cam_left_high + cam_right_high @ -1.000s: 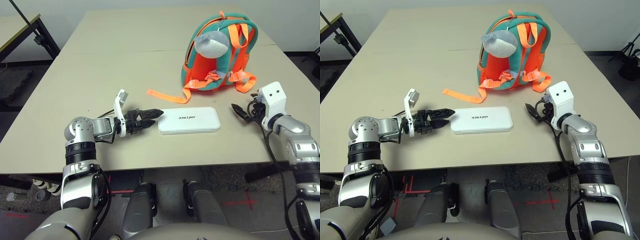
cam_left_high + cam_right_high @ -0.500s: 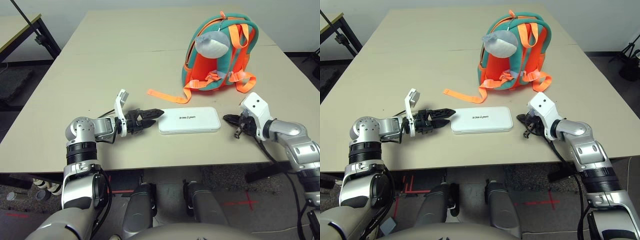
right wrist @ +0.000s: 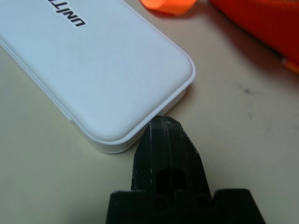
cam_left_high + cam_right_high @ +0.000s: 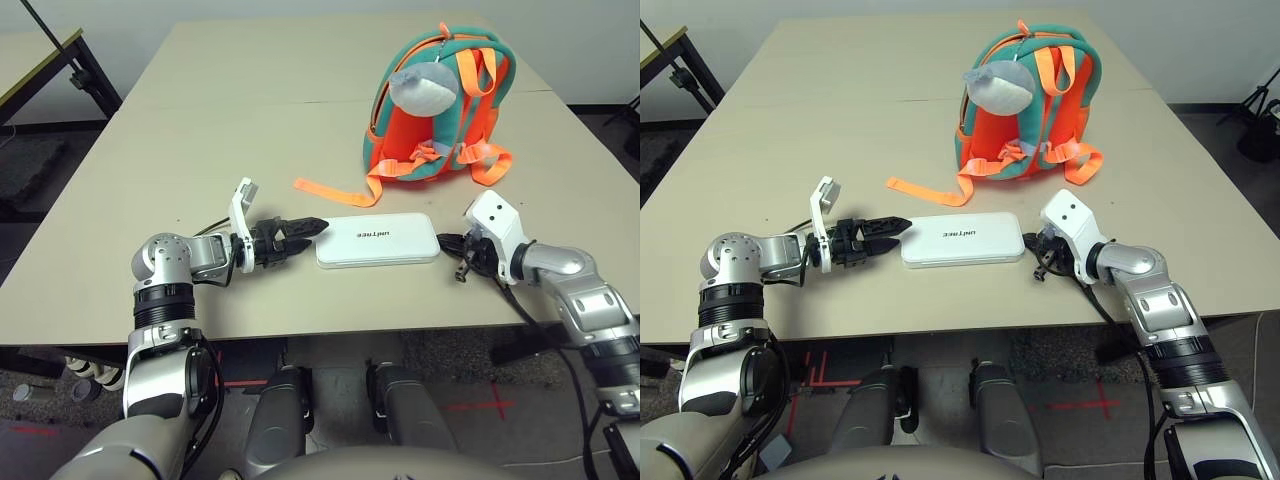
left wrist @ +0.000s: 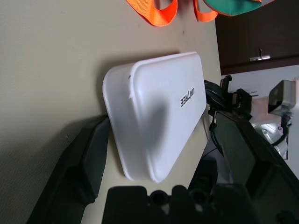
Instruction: Put the pencil case into the backpack and zip it.
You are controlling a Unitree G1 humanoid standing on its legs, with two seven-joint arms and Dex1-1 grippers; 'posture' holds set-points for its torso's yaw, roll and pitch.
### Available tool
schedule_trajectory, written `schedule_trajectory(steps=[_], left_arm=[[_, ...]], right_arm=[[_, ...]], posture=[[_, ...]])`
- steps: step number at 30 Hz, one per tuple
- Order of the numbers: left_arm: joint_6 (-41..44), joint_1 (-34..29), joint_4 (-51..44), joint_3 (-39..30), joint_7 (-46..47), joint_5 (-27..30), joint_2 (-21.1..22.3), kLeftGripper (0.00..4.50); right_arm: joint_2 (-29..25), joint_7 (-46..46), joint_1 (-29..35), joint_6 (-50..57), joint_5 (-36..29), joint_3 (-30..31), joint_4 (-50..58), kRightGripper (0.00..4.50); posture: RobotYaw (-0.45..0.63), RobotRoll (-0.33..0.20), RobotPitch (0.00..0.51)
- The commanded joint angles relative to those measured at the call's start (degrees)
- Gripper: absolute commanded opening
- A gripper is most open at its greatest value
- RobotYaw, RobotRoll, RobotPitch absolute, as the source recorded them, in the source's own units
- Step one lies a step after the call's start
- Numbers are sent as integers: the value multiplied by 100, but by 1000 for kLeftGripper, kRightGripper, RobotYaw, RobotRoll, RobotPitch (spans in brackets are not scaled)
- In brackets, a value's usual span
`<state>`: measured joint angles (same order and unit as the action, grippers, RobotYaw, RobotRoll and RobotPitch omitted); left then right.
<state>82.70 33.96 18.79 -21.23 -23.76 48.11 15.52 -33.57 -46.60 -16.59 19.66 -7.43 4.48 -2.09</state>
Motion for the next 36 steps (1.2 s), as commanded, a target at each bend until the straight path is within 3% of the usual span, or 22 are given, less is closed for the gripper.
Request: schedule_trajectory(steps=[1,25,28,32,36], left_arm=[[58,-114,57,188,70,-199,-37,4500],[-59,-229,-146,276,0,-276,-103,4500],[-148,-214,-125,221,30,-294,-129,3899],[-187,-208,-145,228,-21,-296,-112,2417],[-232,-191,-193,233,-69,-292,-97,1439]], right_arm=[[119,55,-62,70,26,159,218,13],[636,245,-168,560,-43,365,710,13],[624,243,-178,537,-17,376,670,0],[598,283,-189,492,38,364,592,0],[569,312,-212,447,76,358,510,940]], posture=[[-132,0,131],[-127,0,132],[-126,0,131],[-126,0,131],[-126,0,131]])
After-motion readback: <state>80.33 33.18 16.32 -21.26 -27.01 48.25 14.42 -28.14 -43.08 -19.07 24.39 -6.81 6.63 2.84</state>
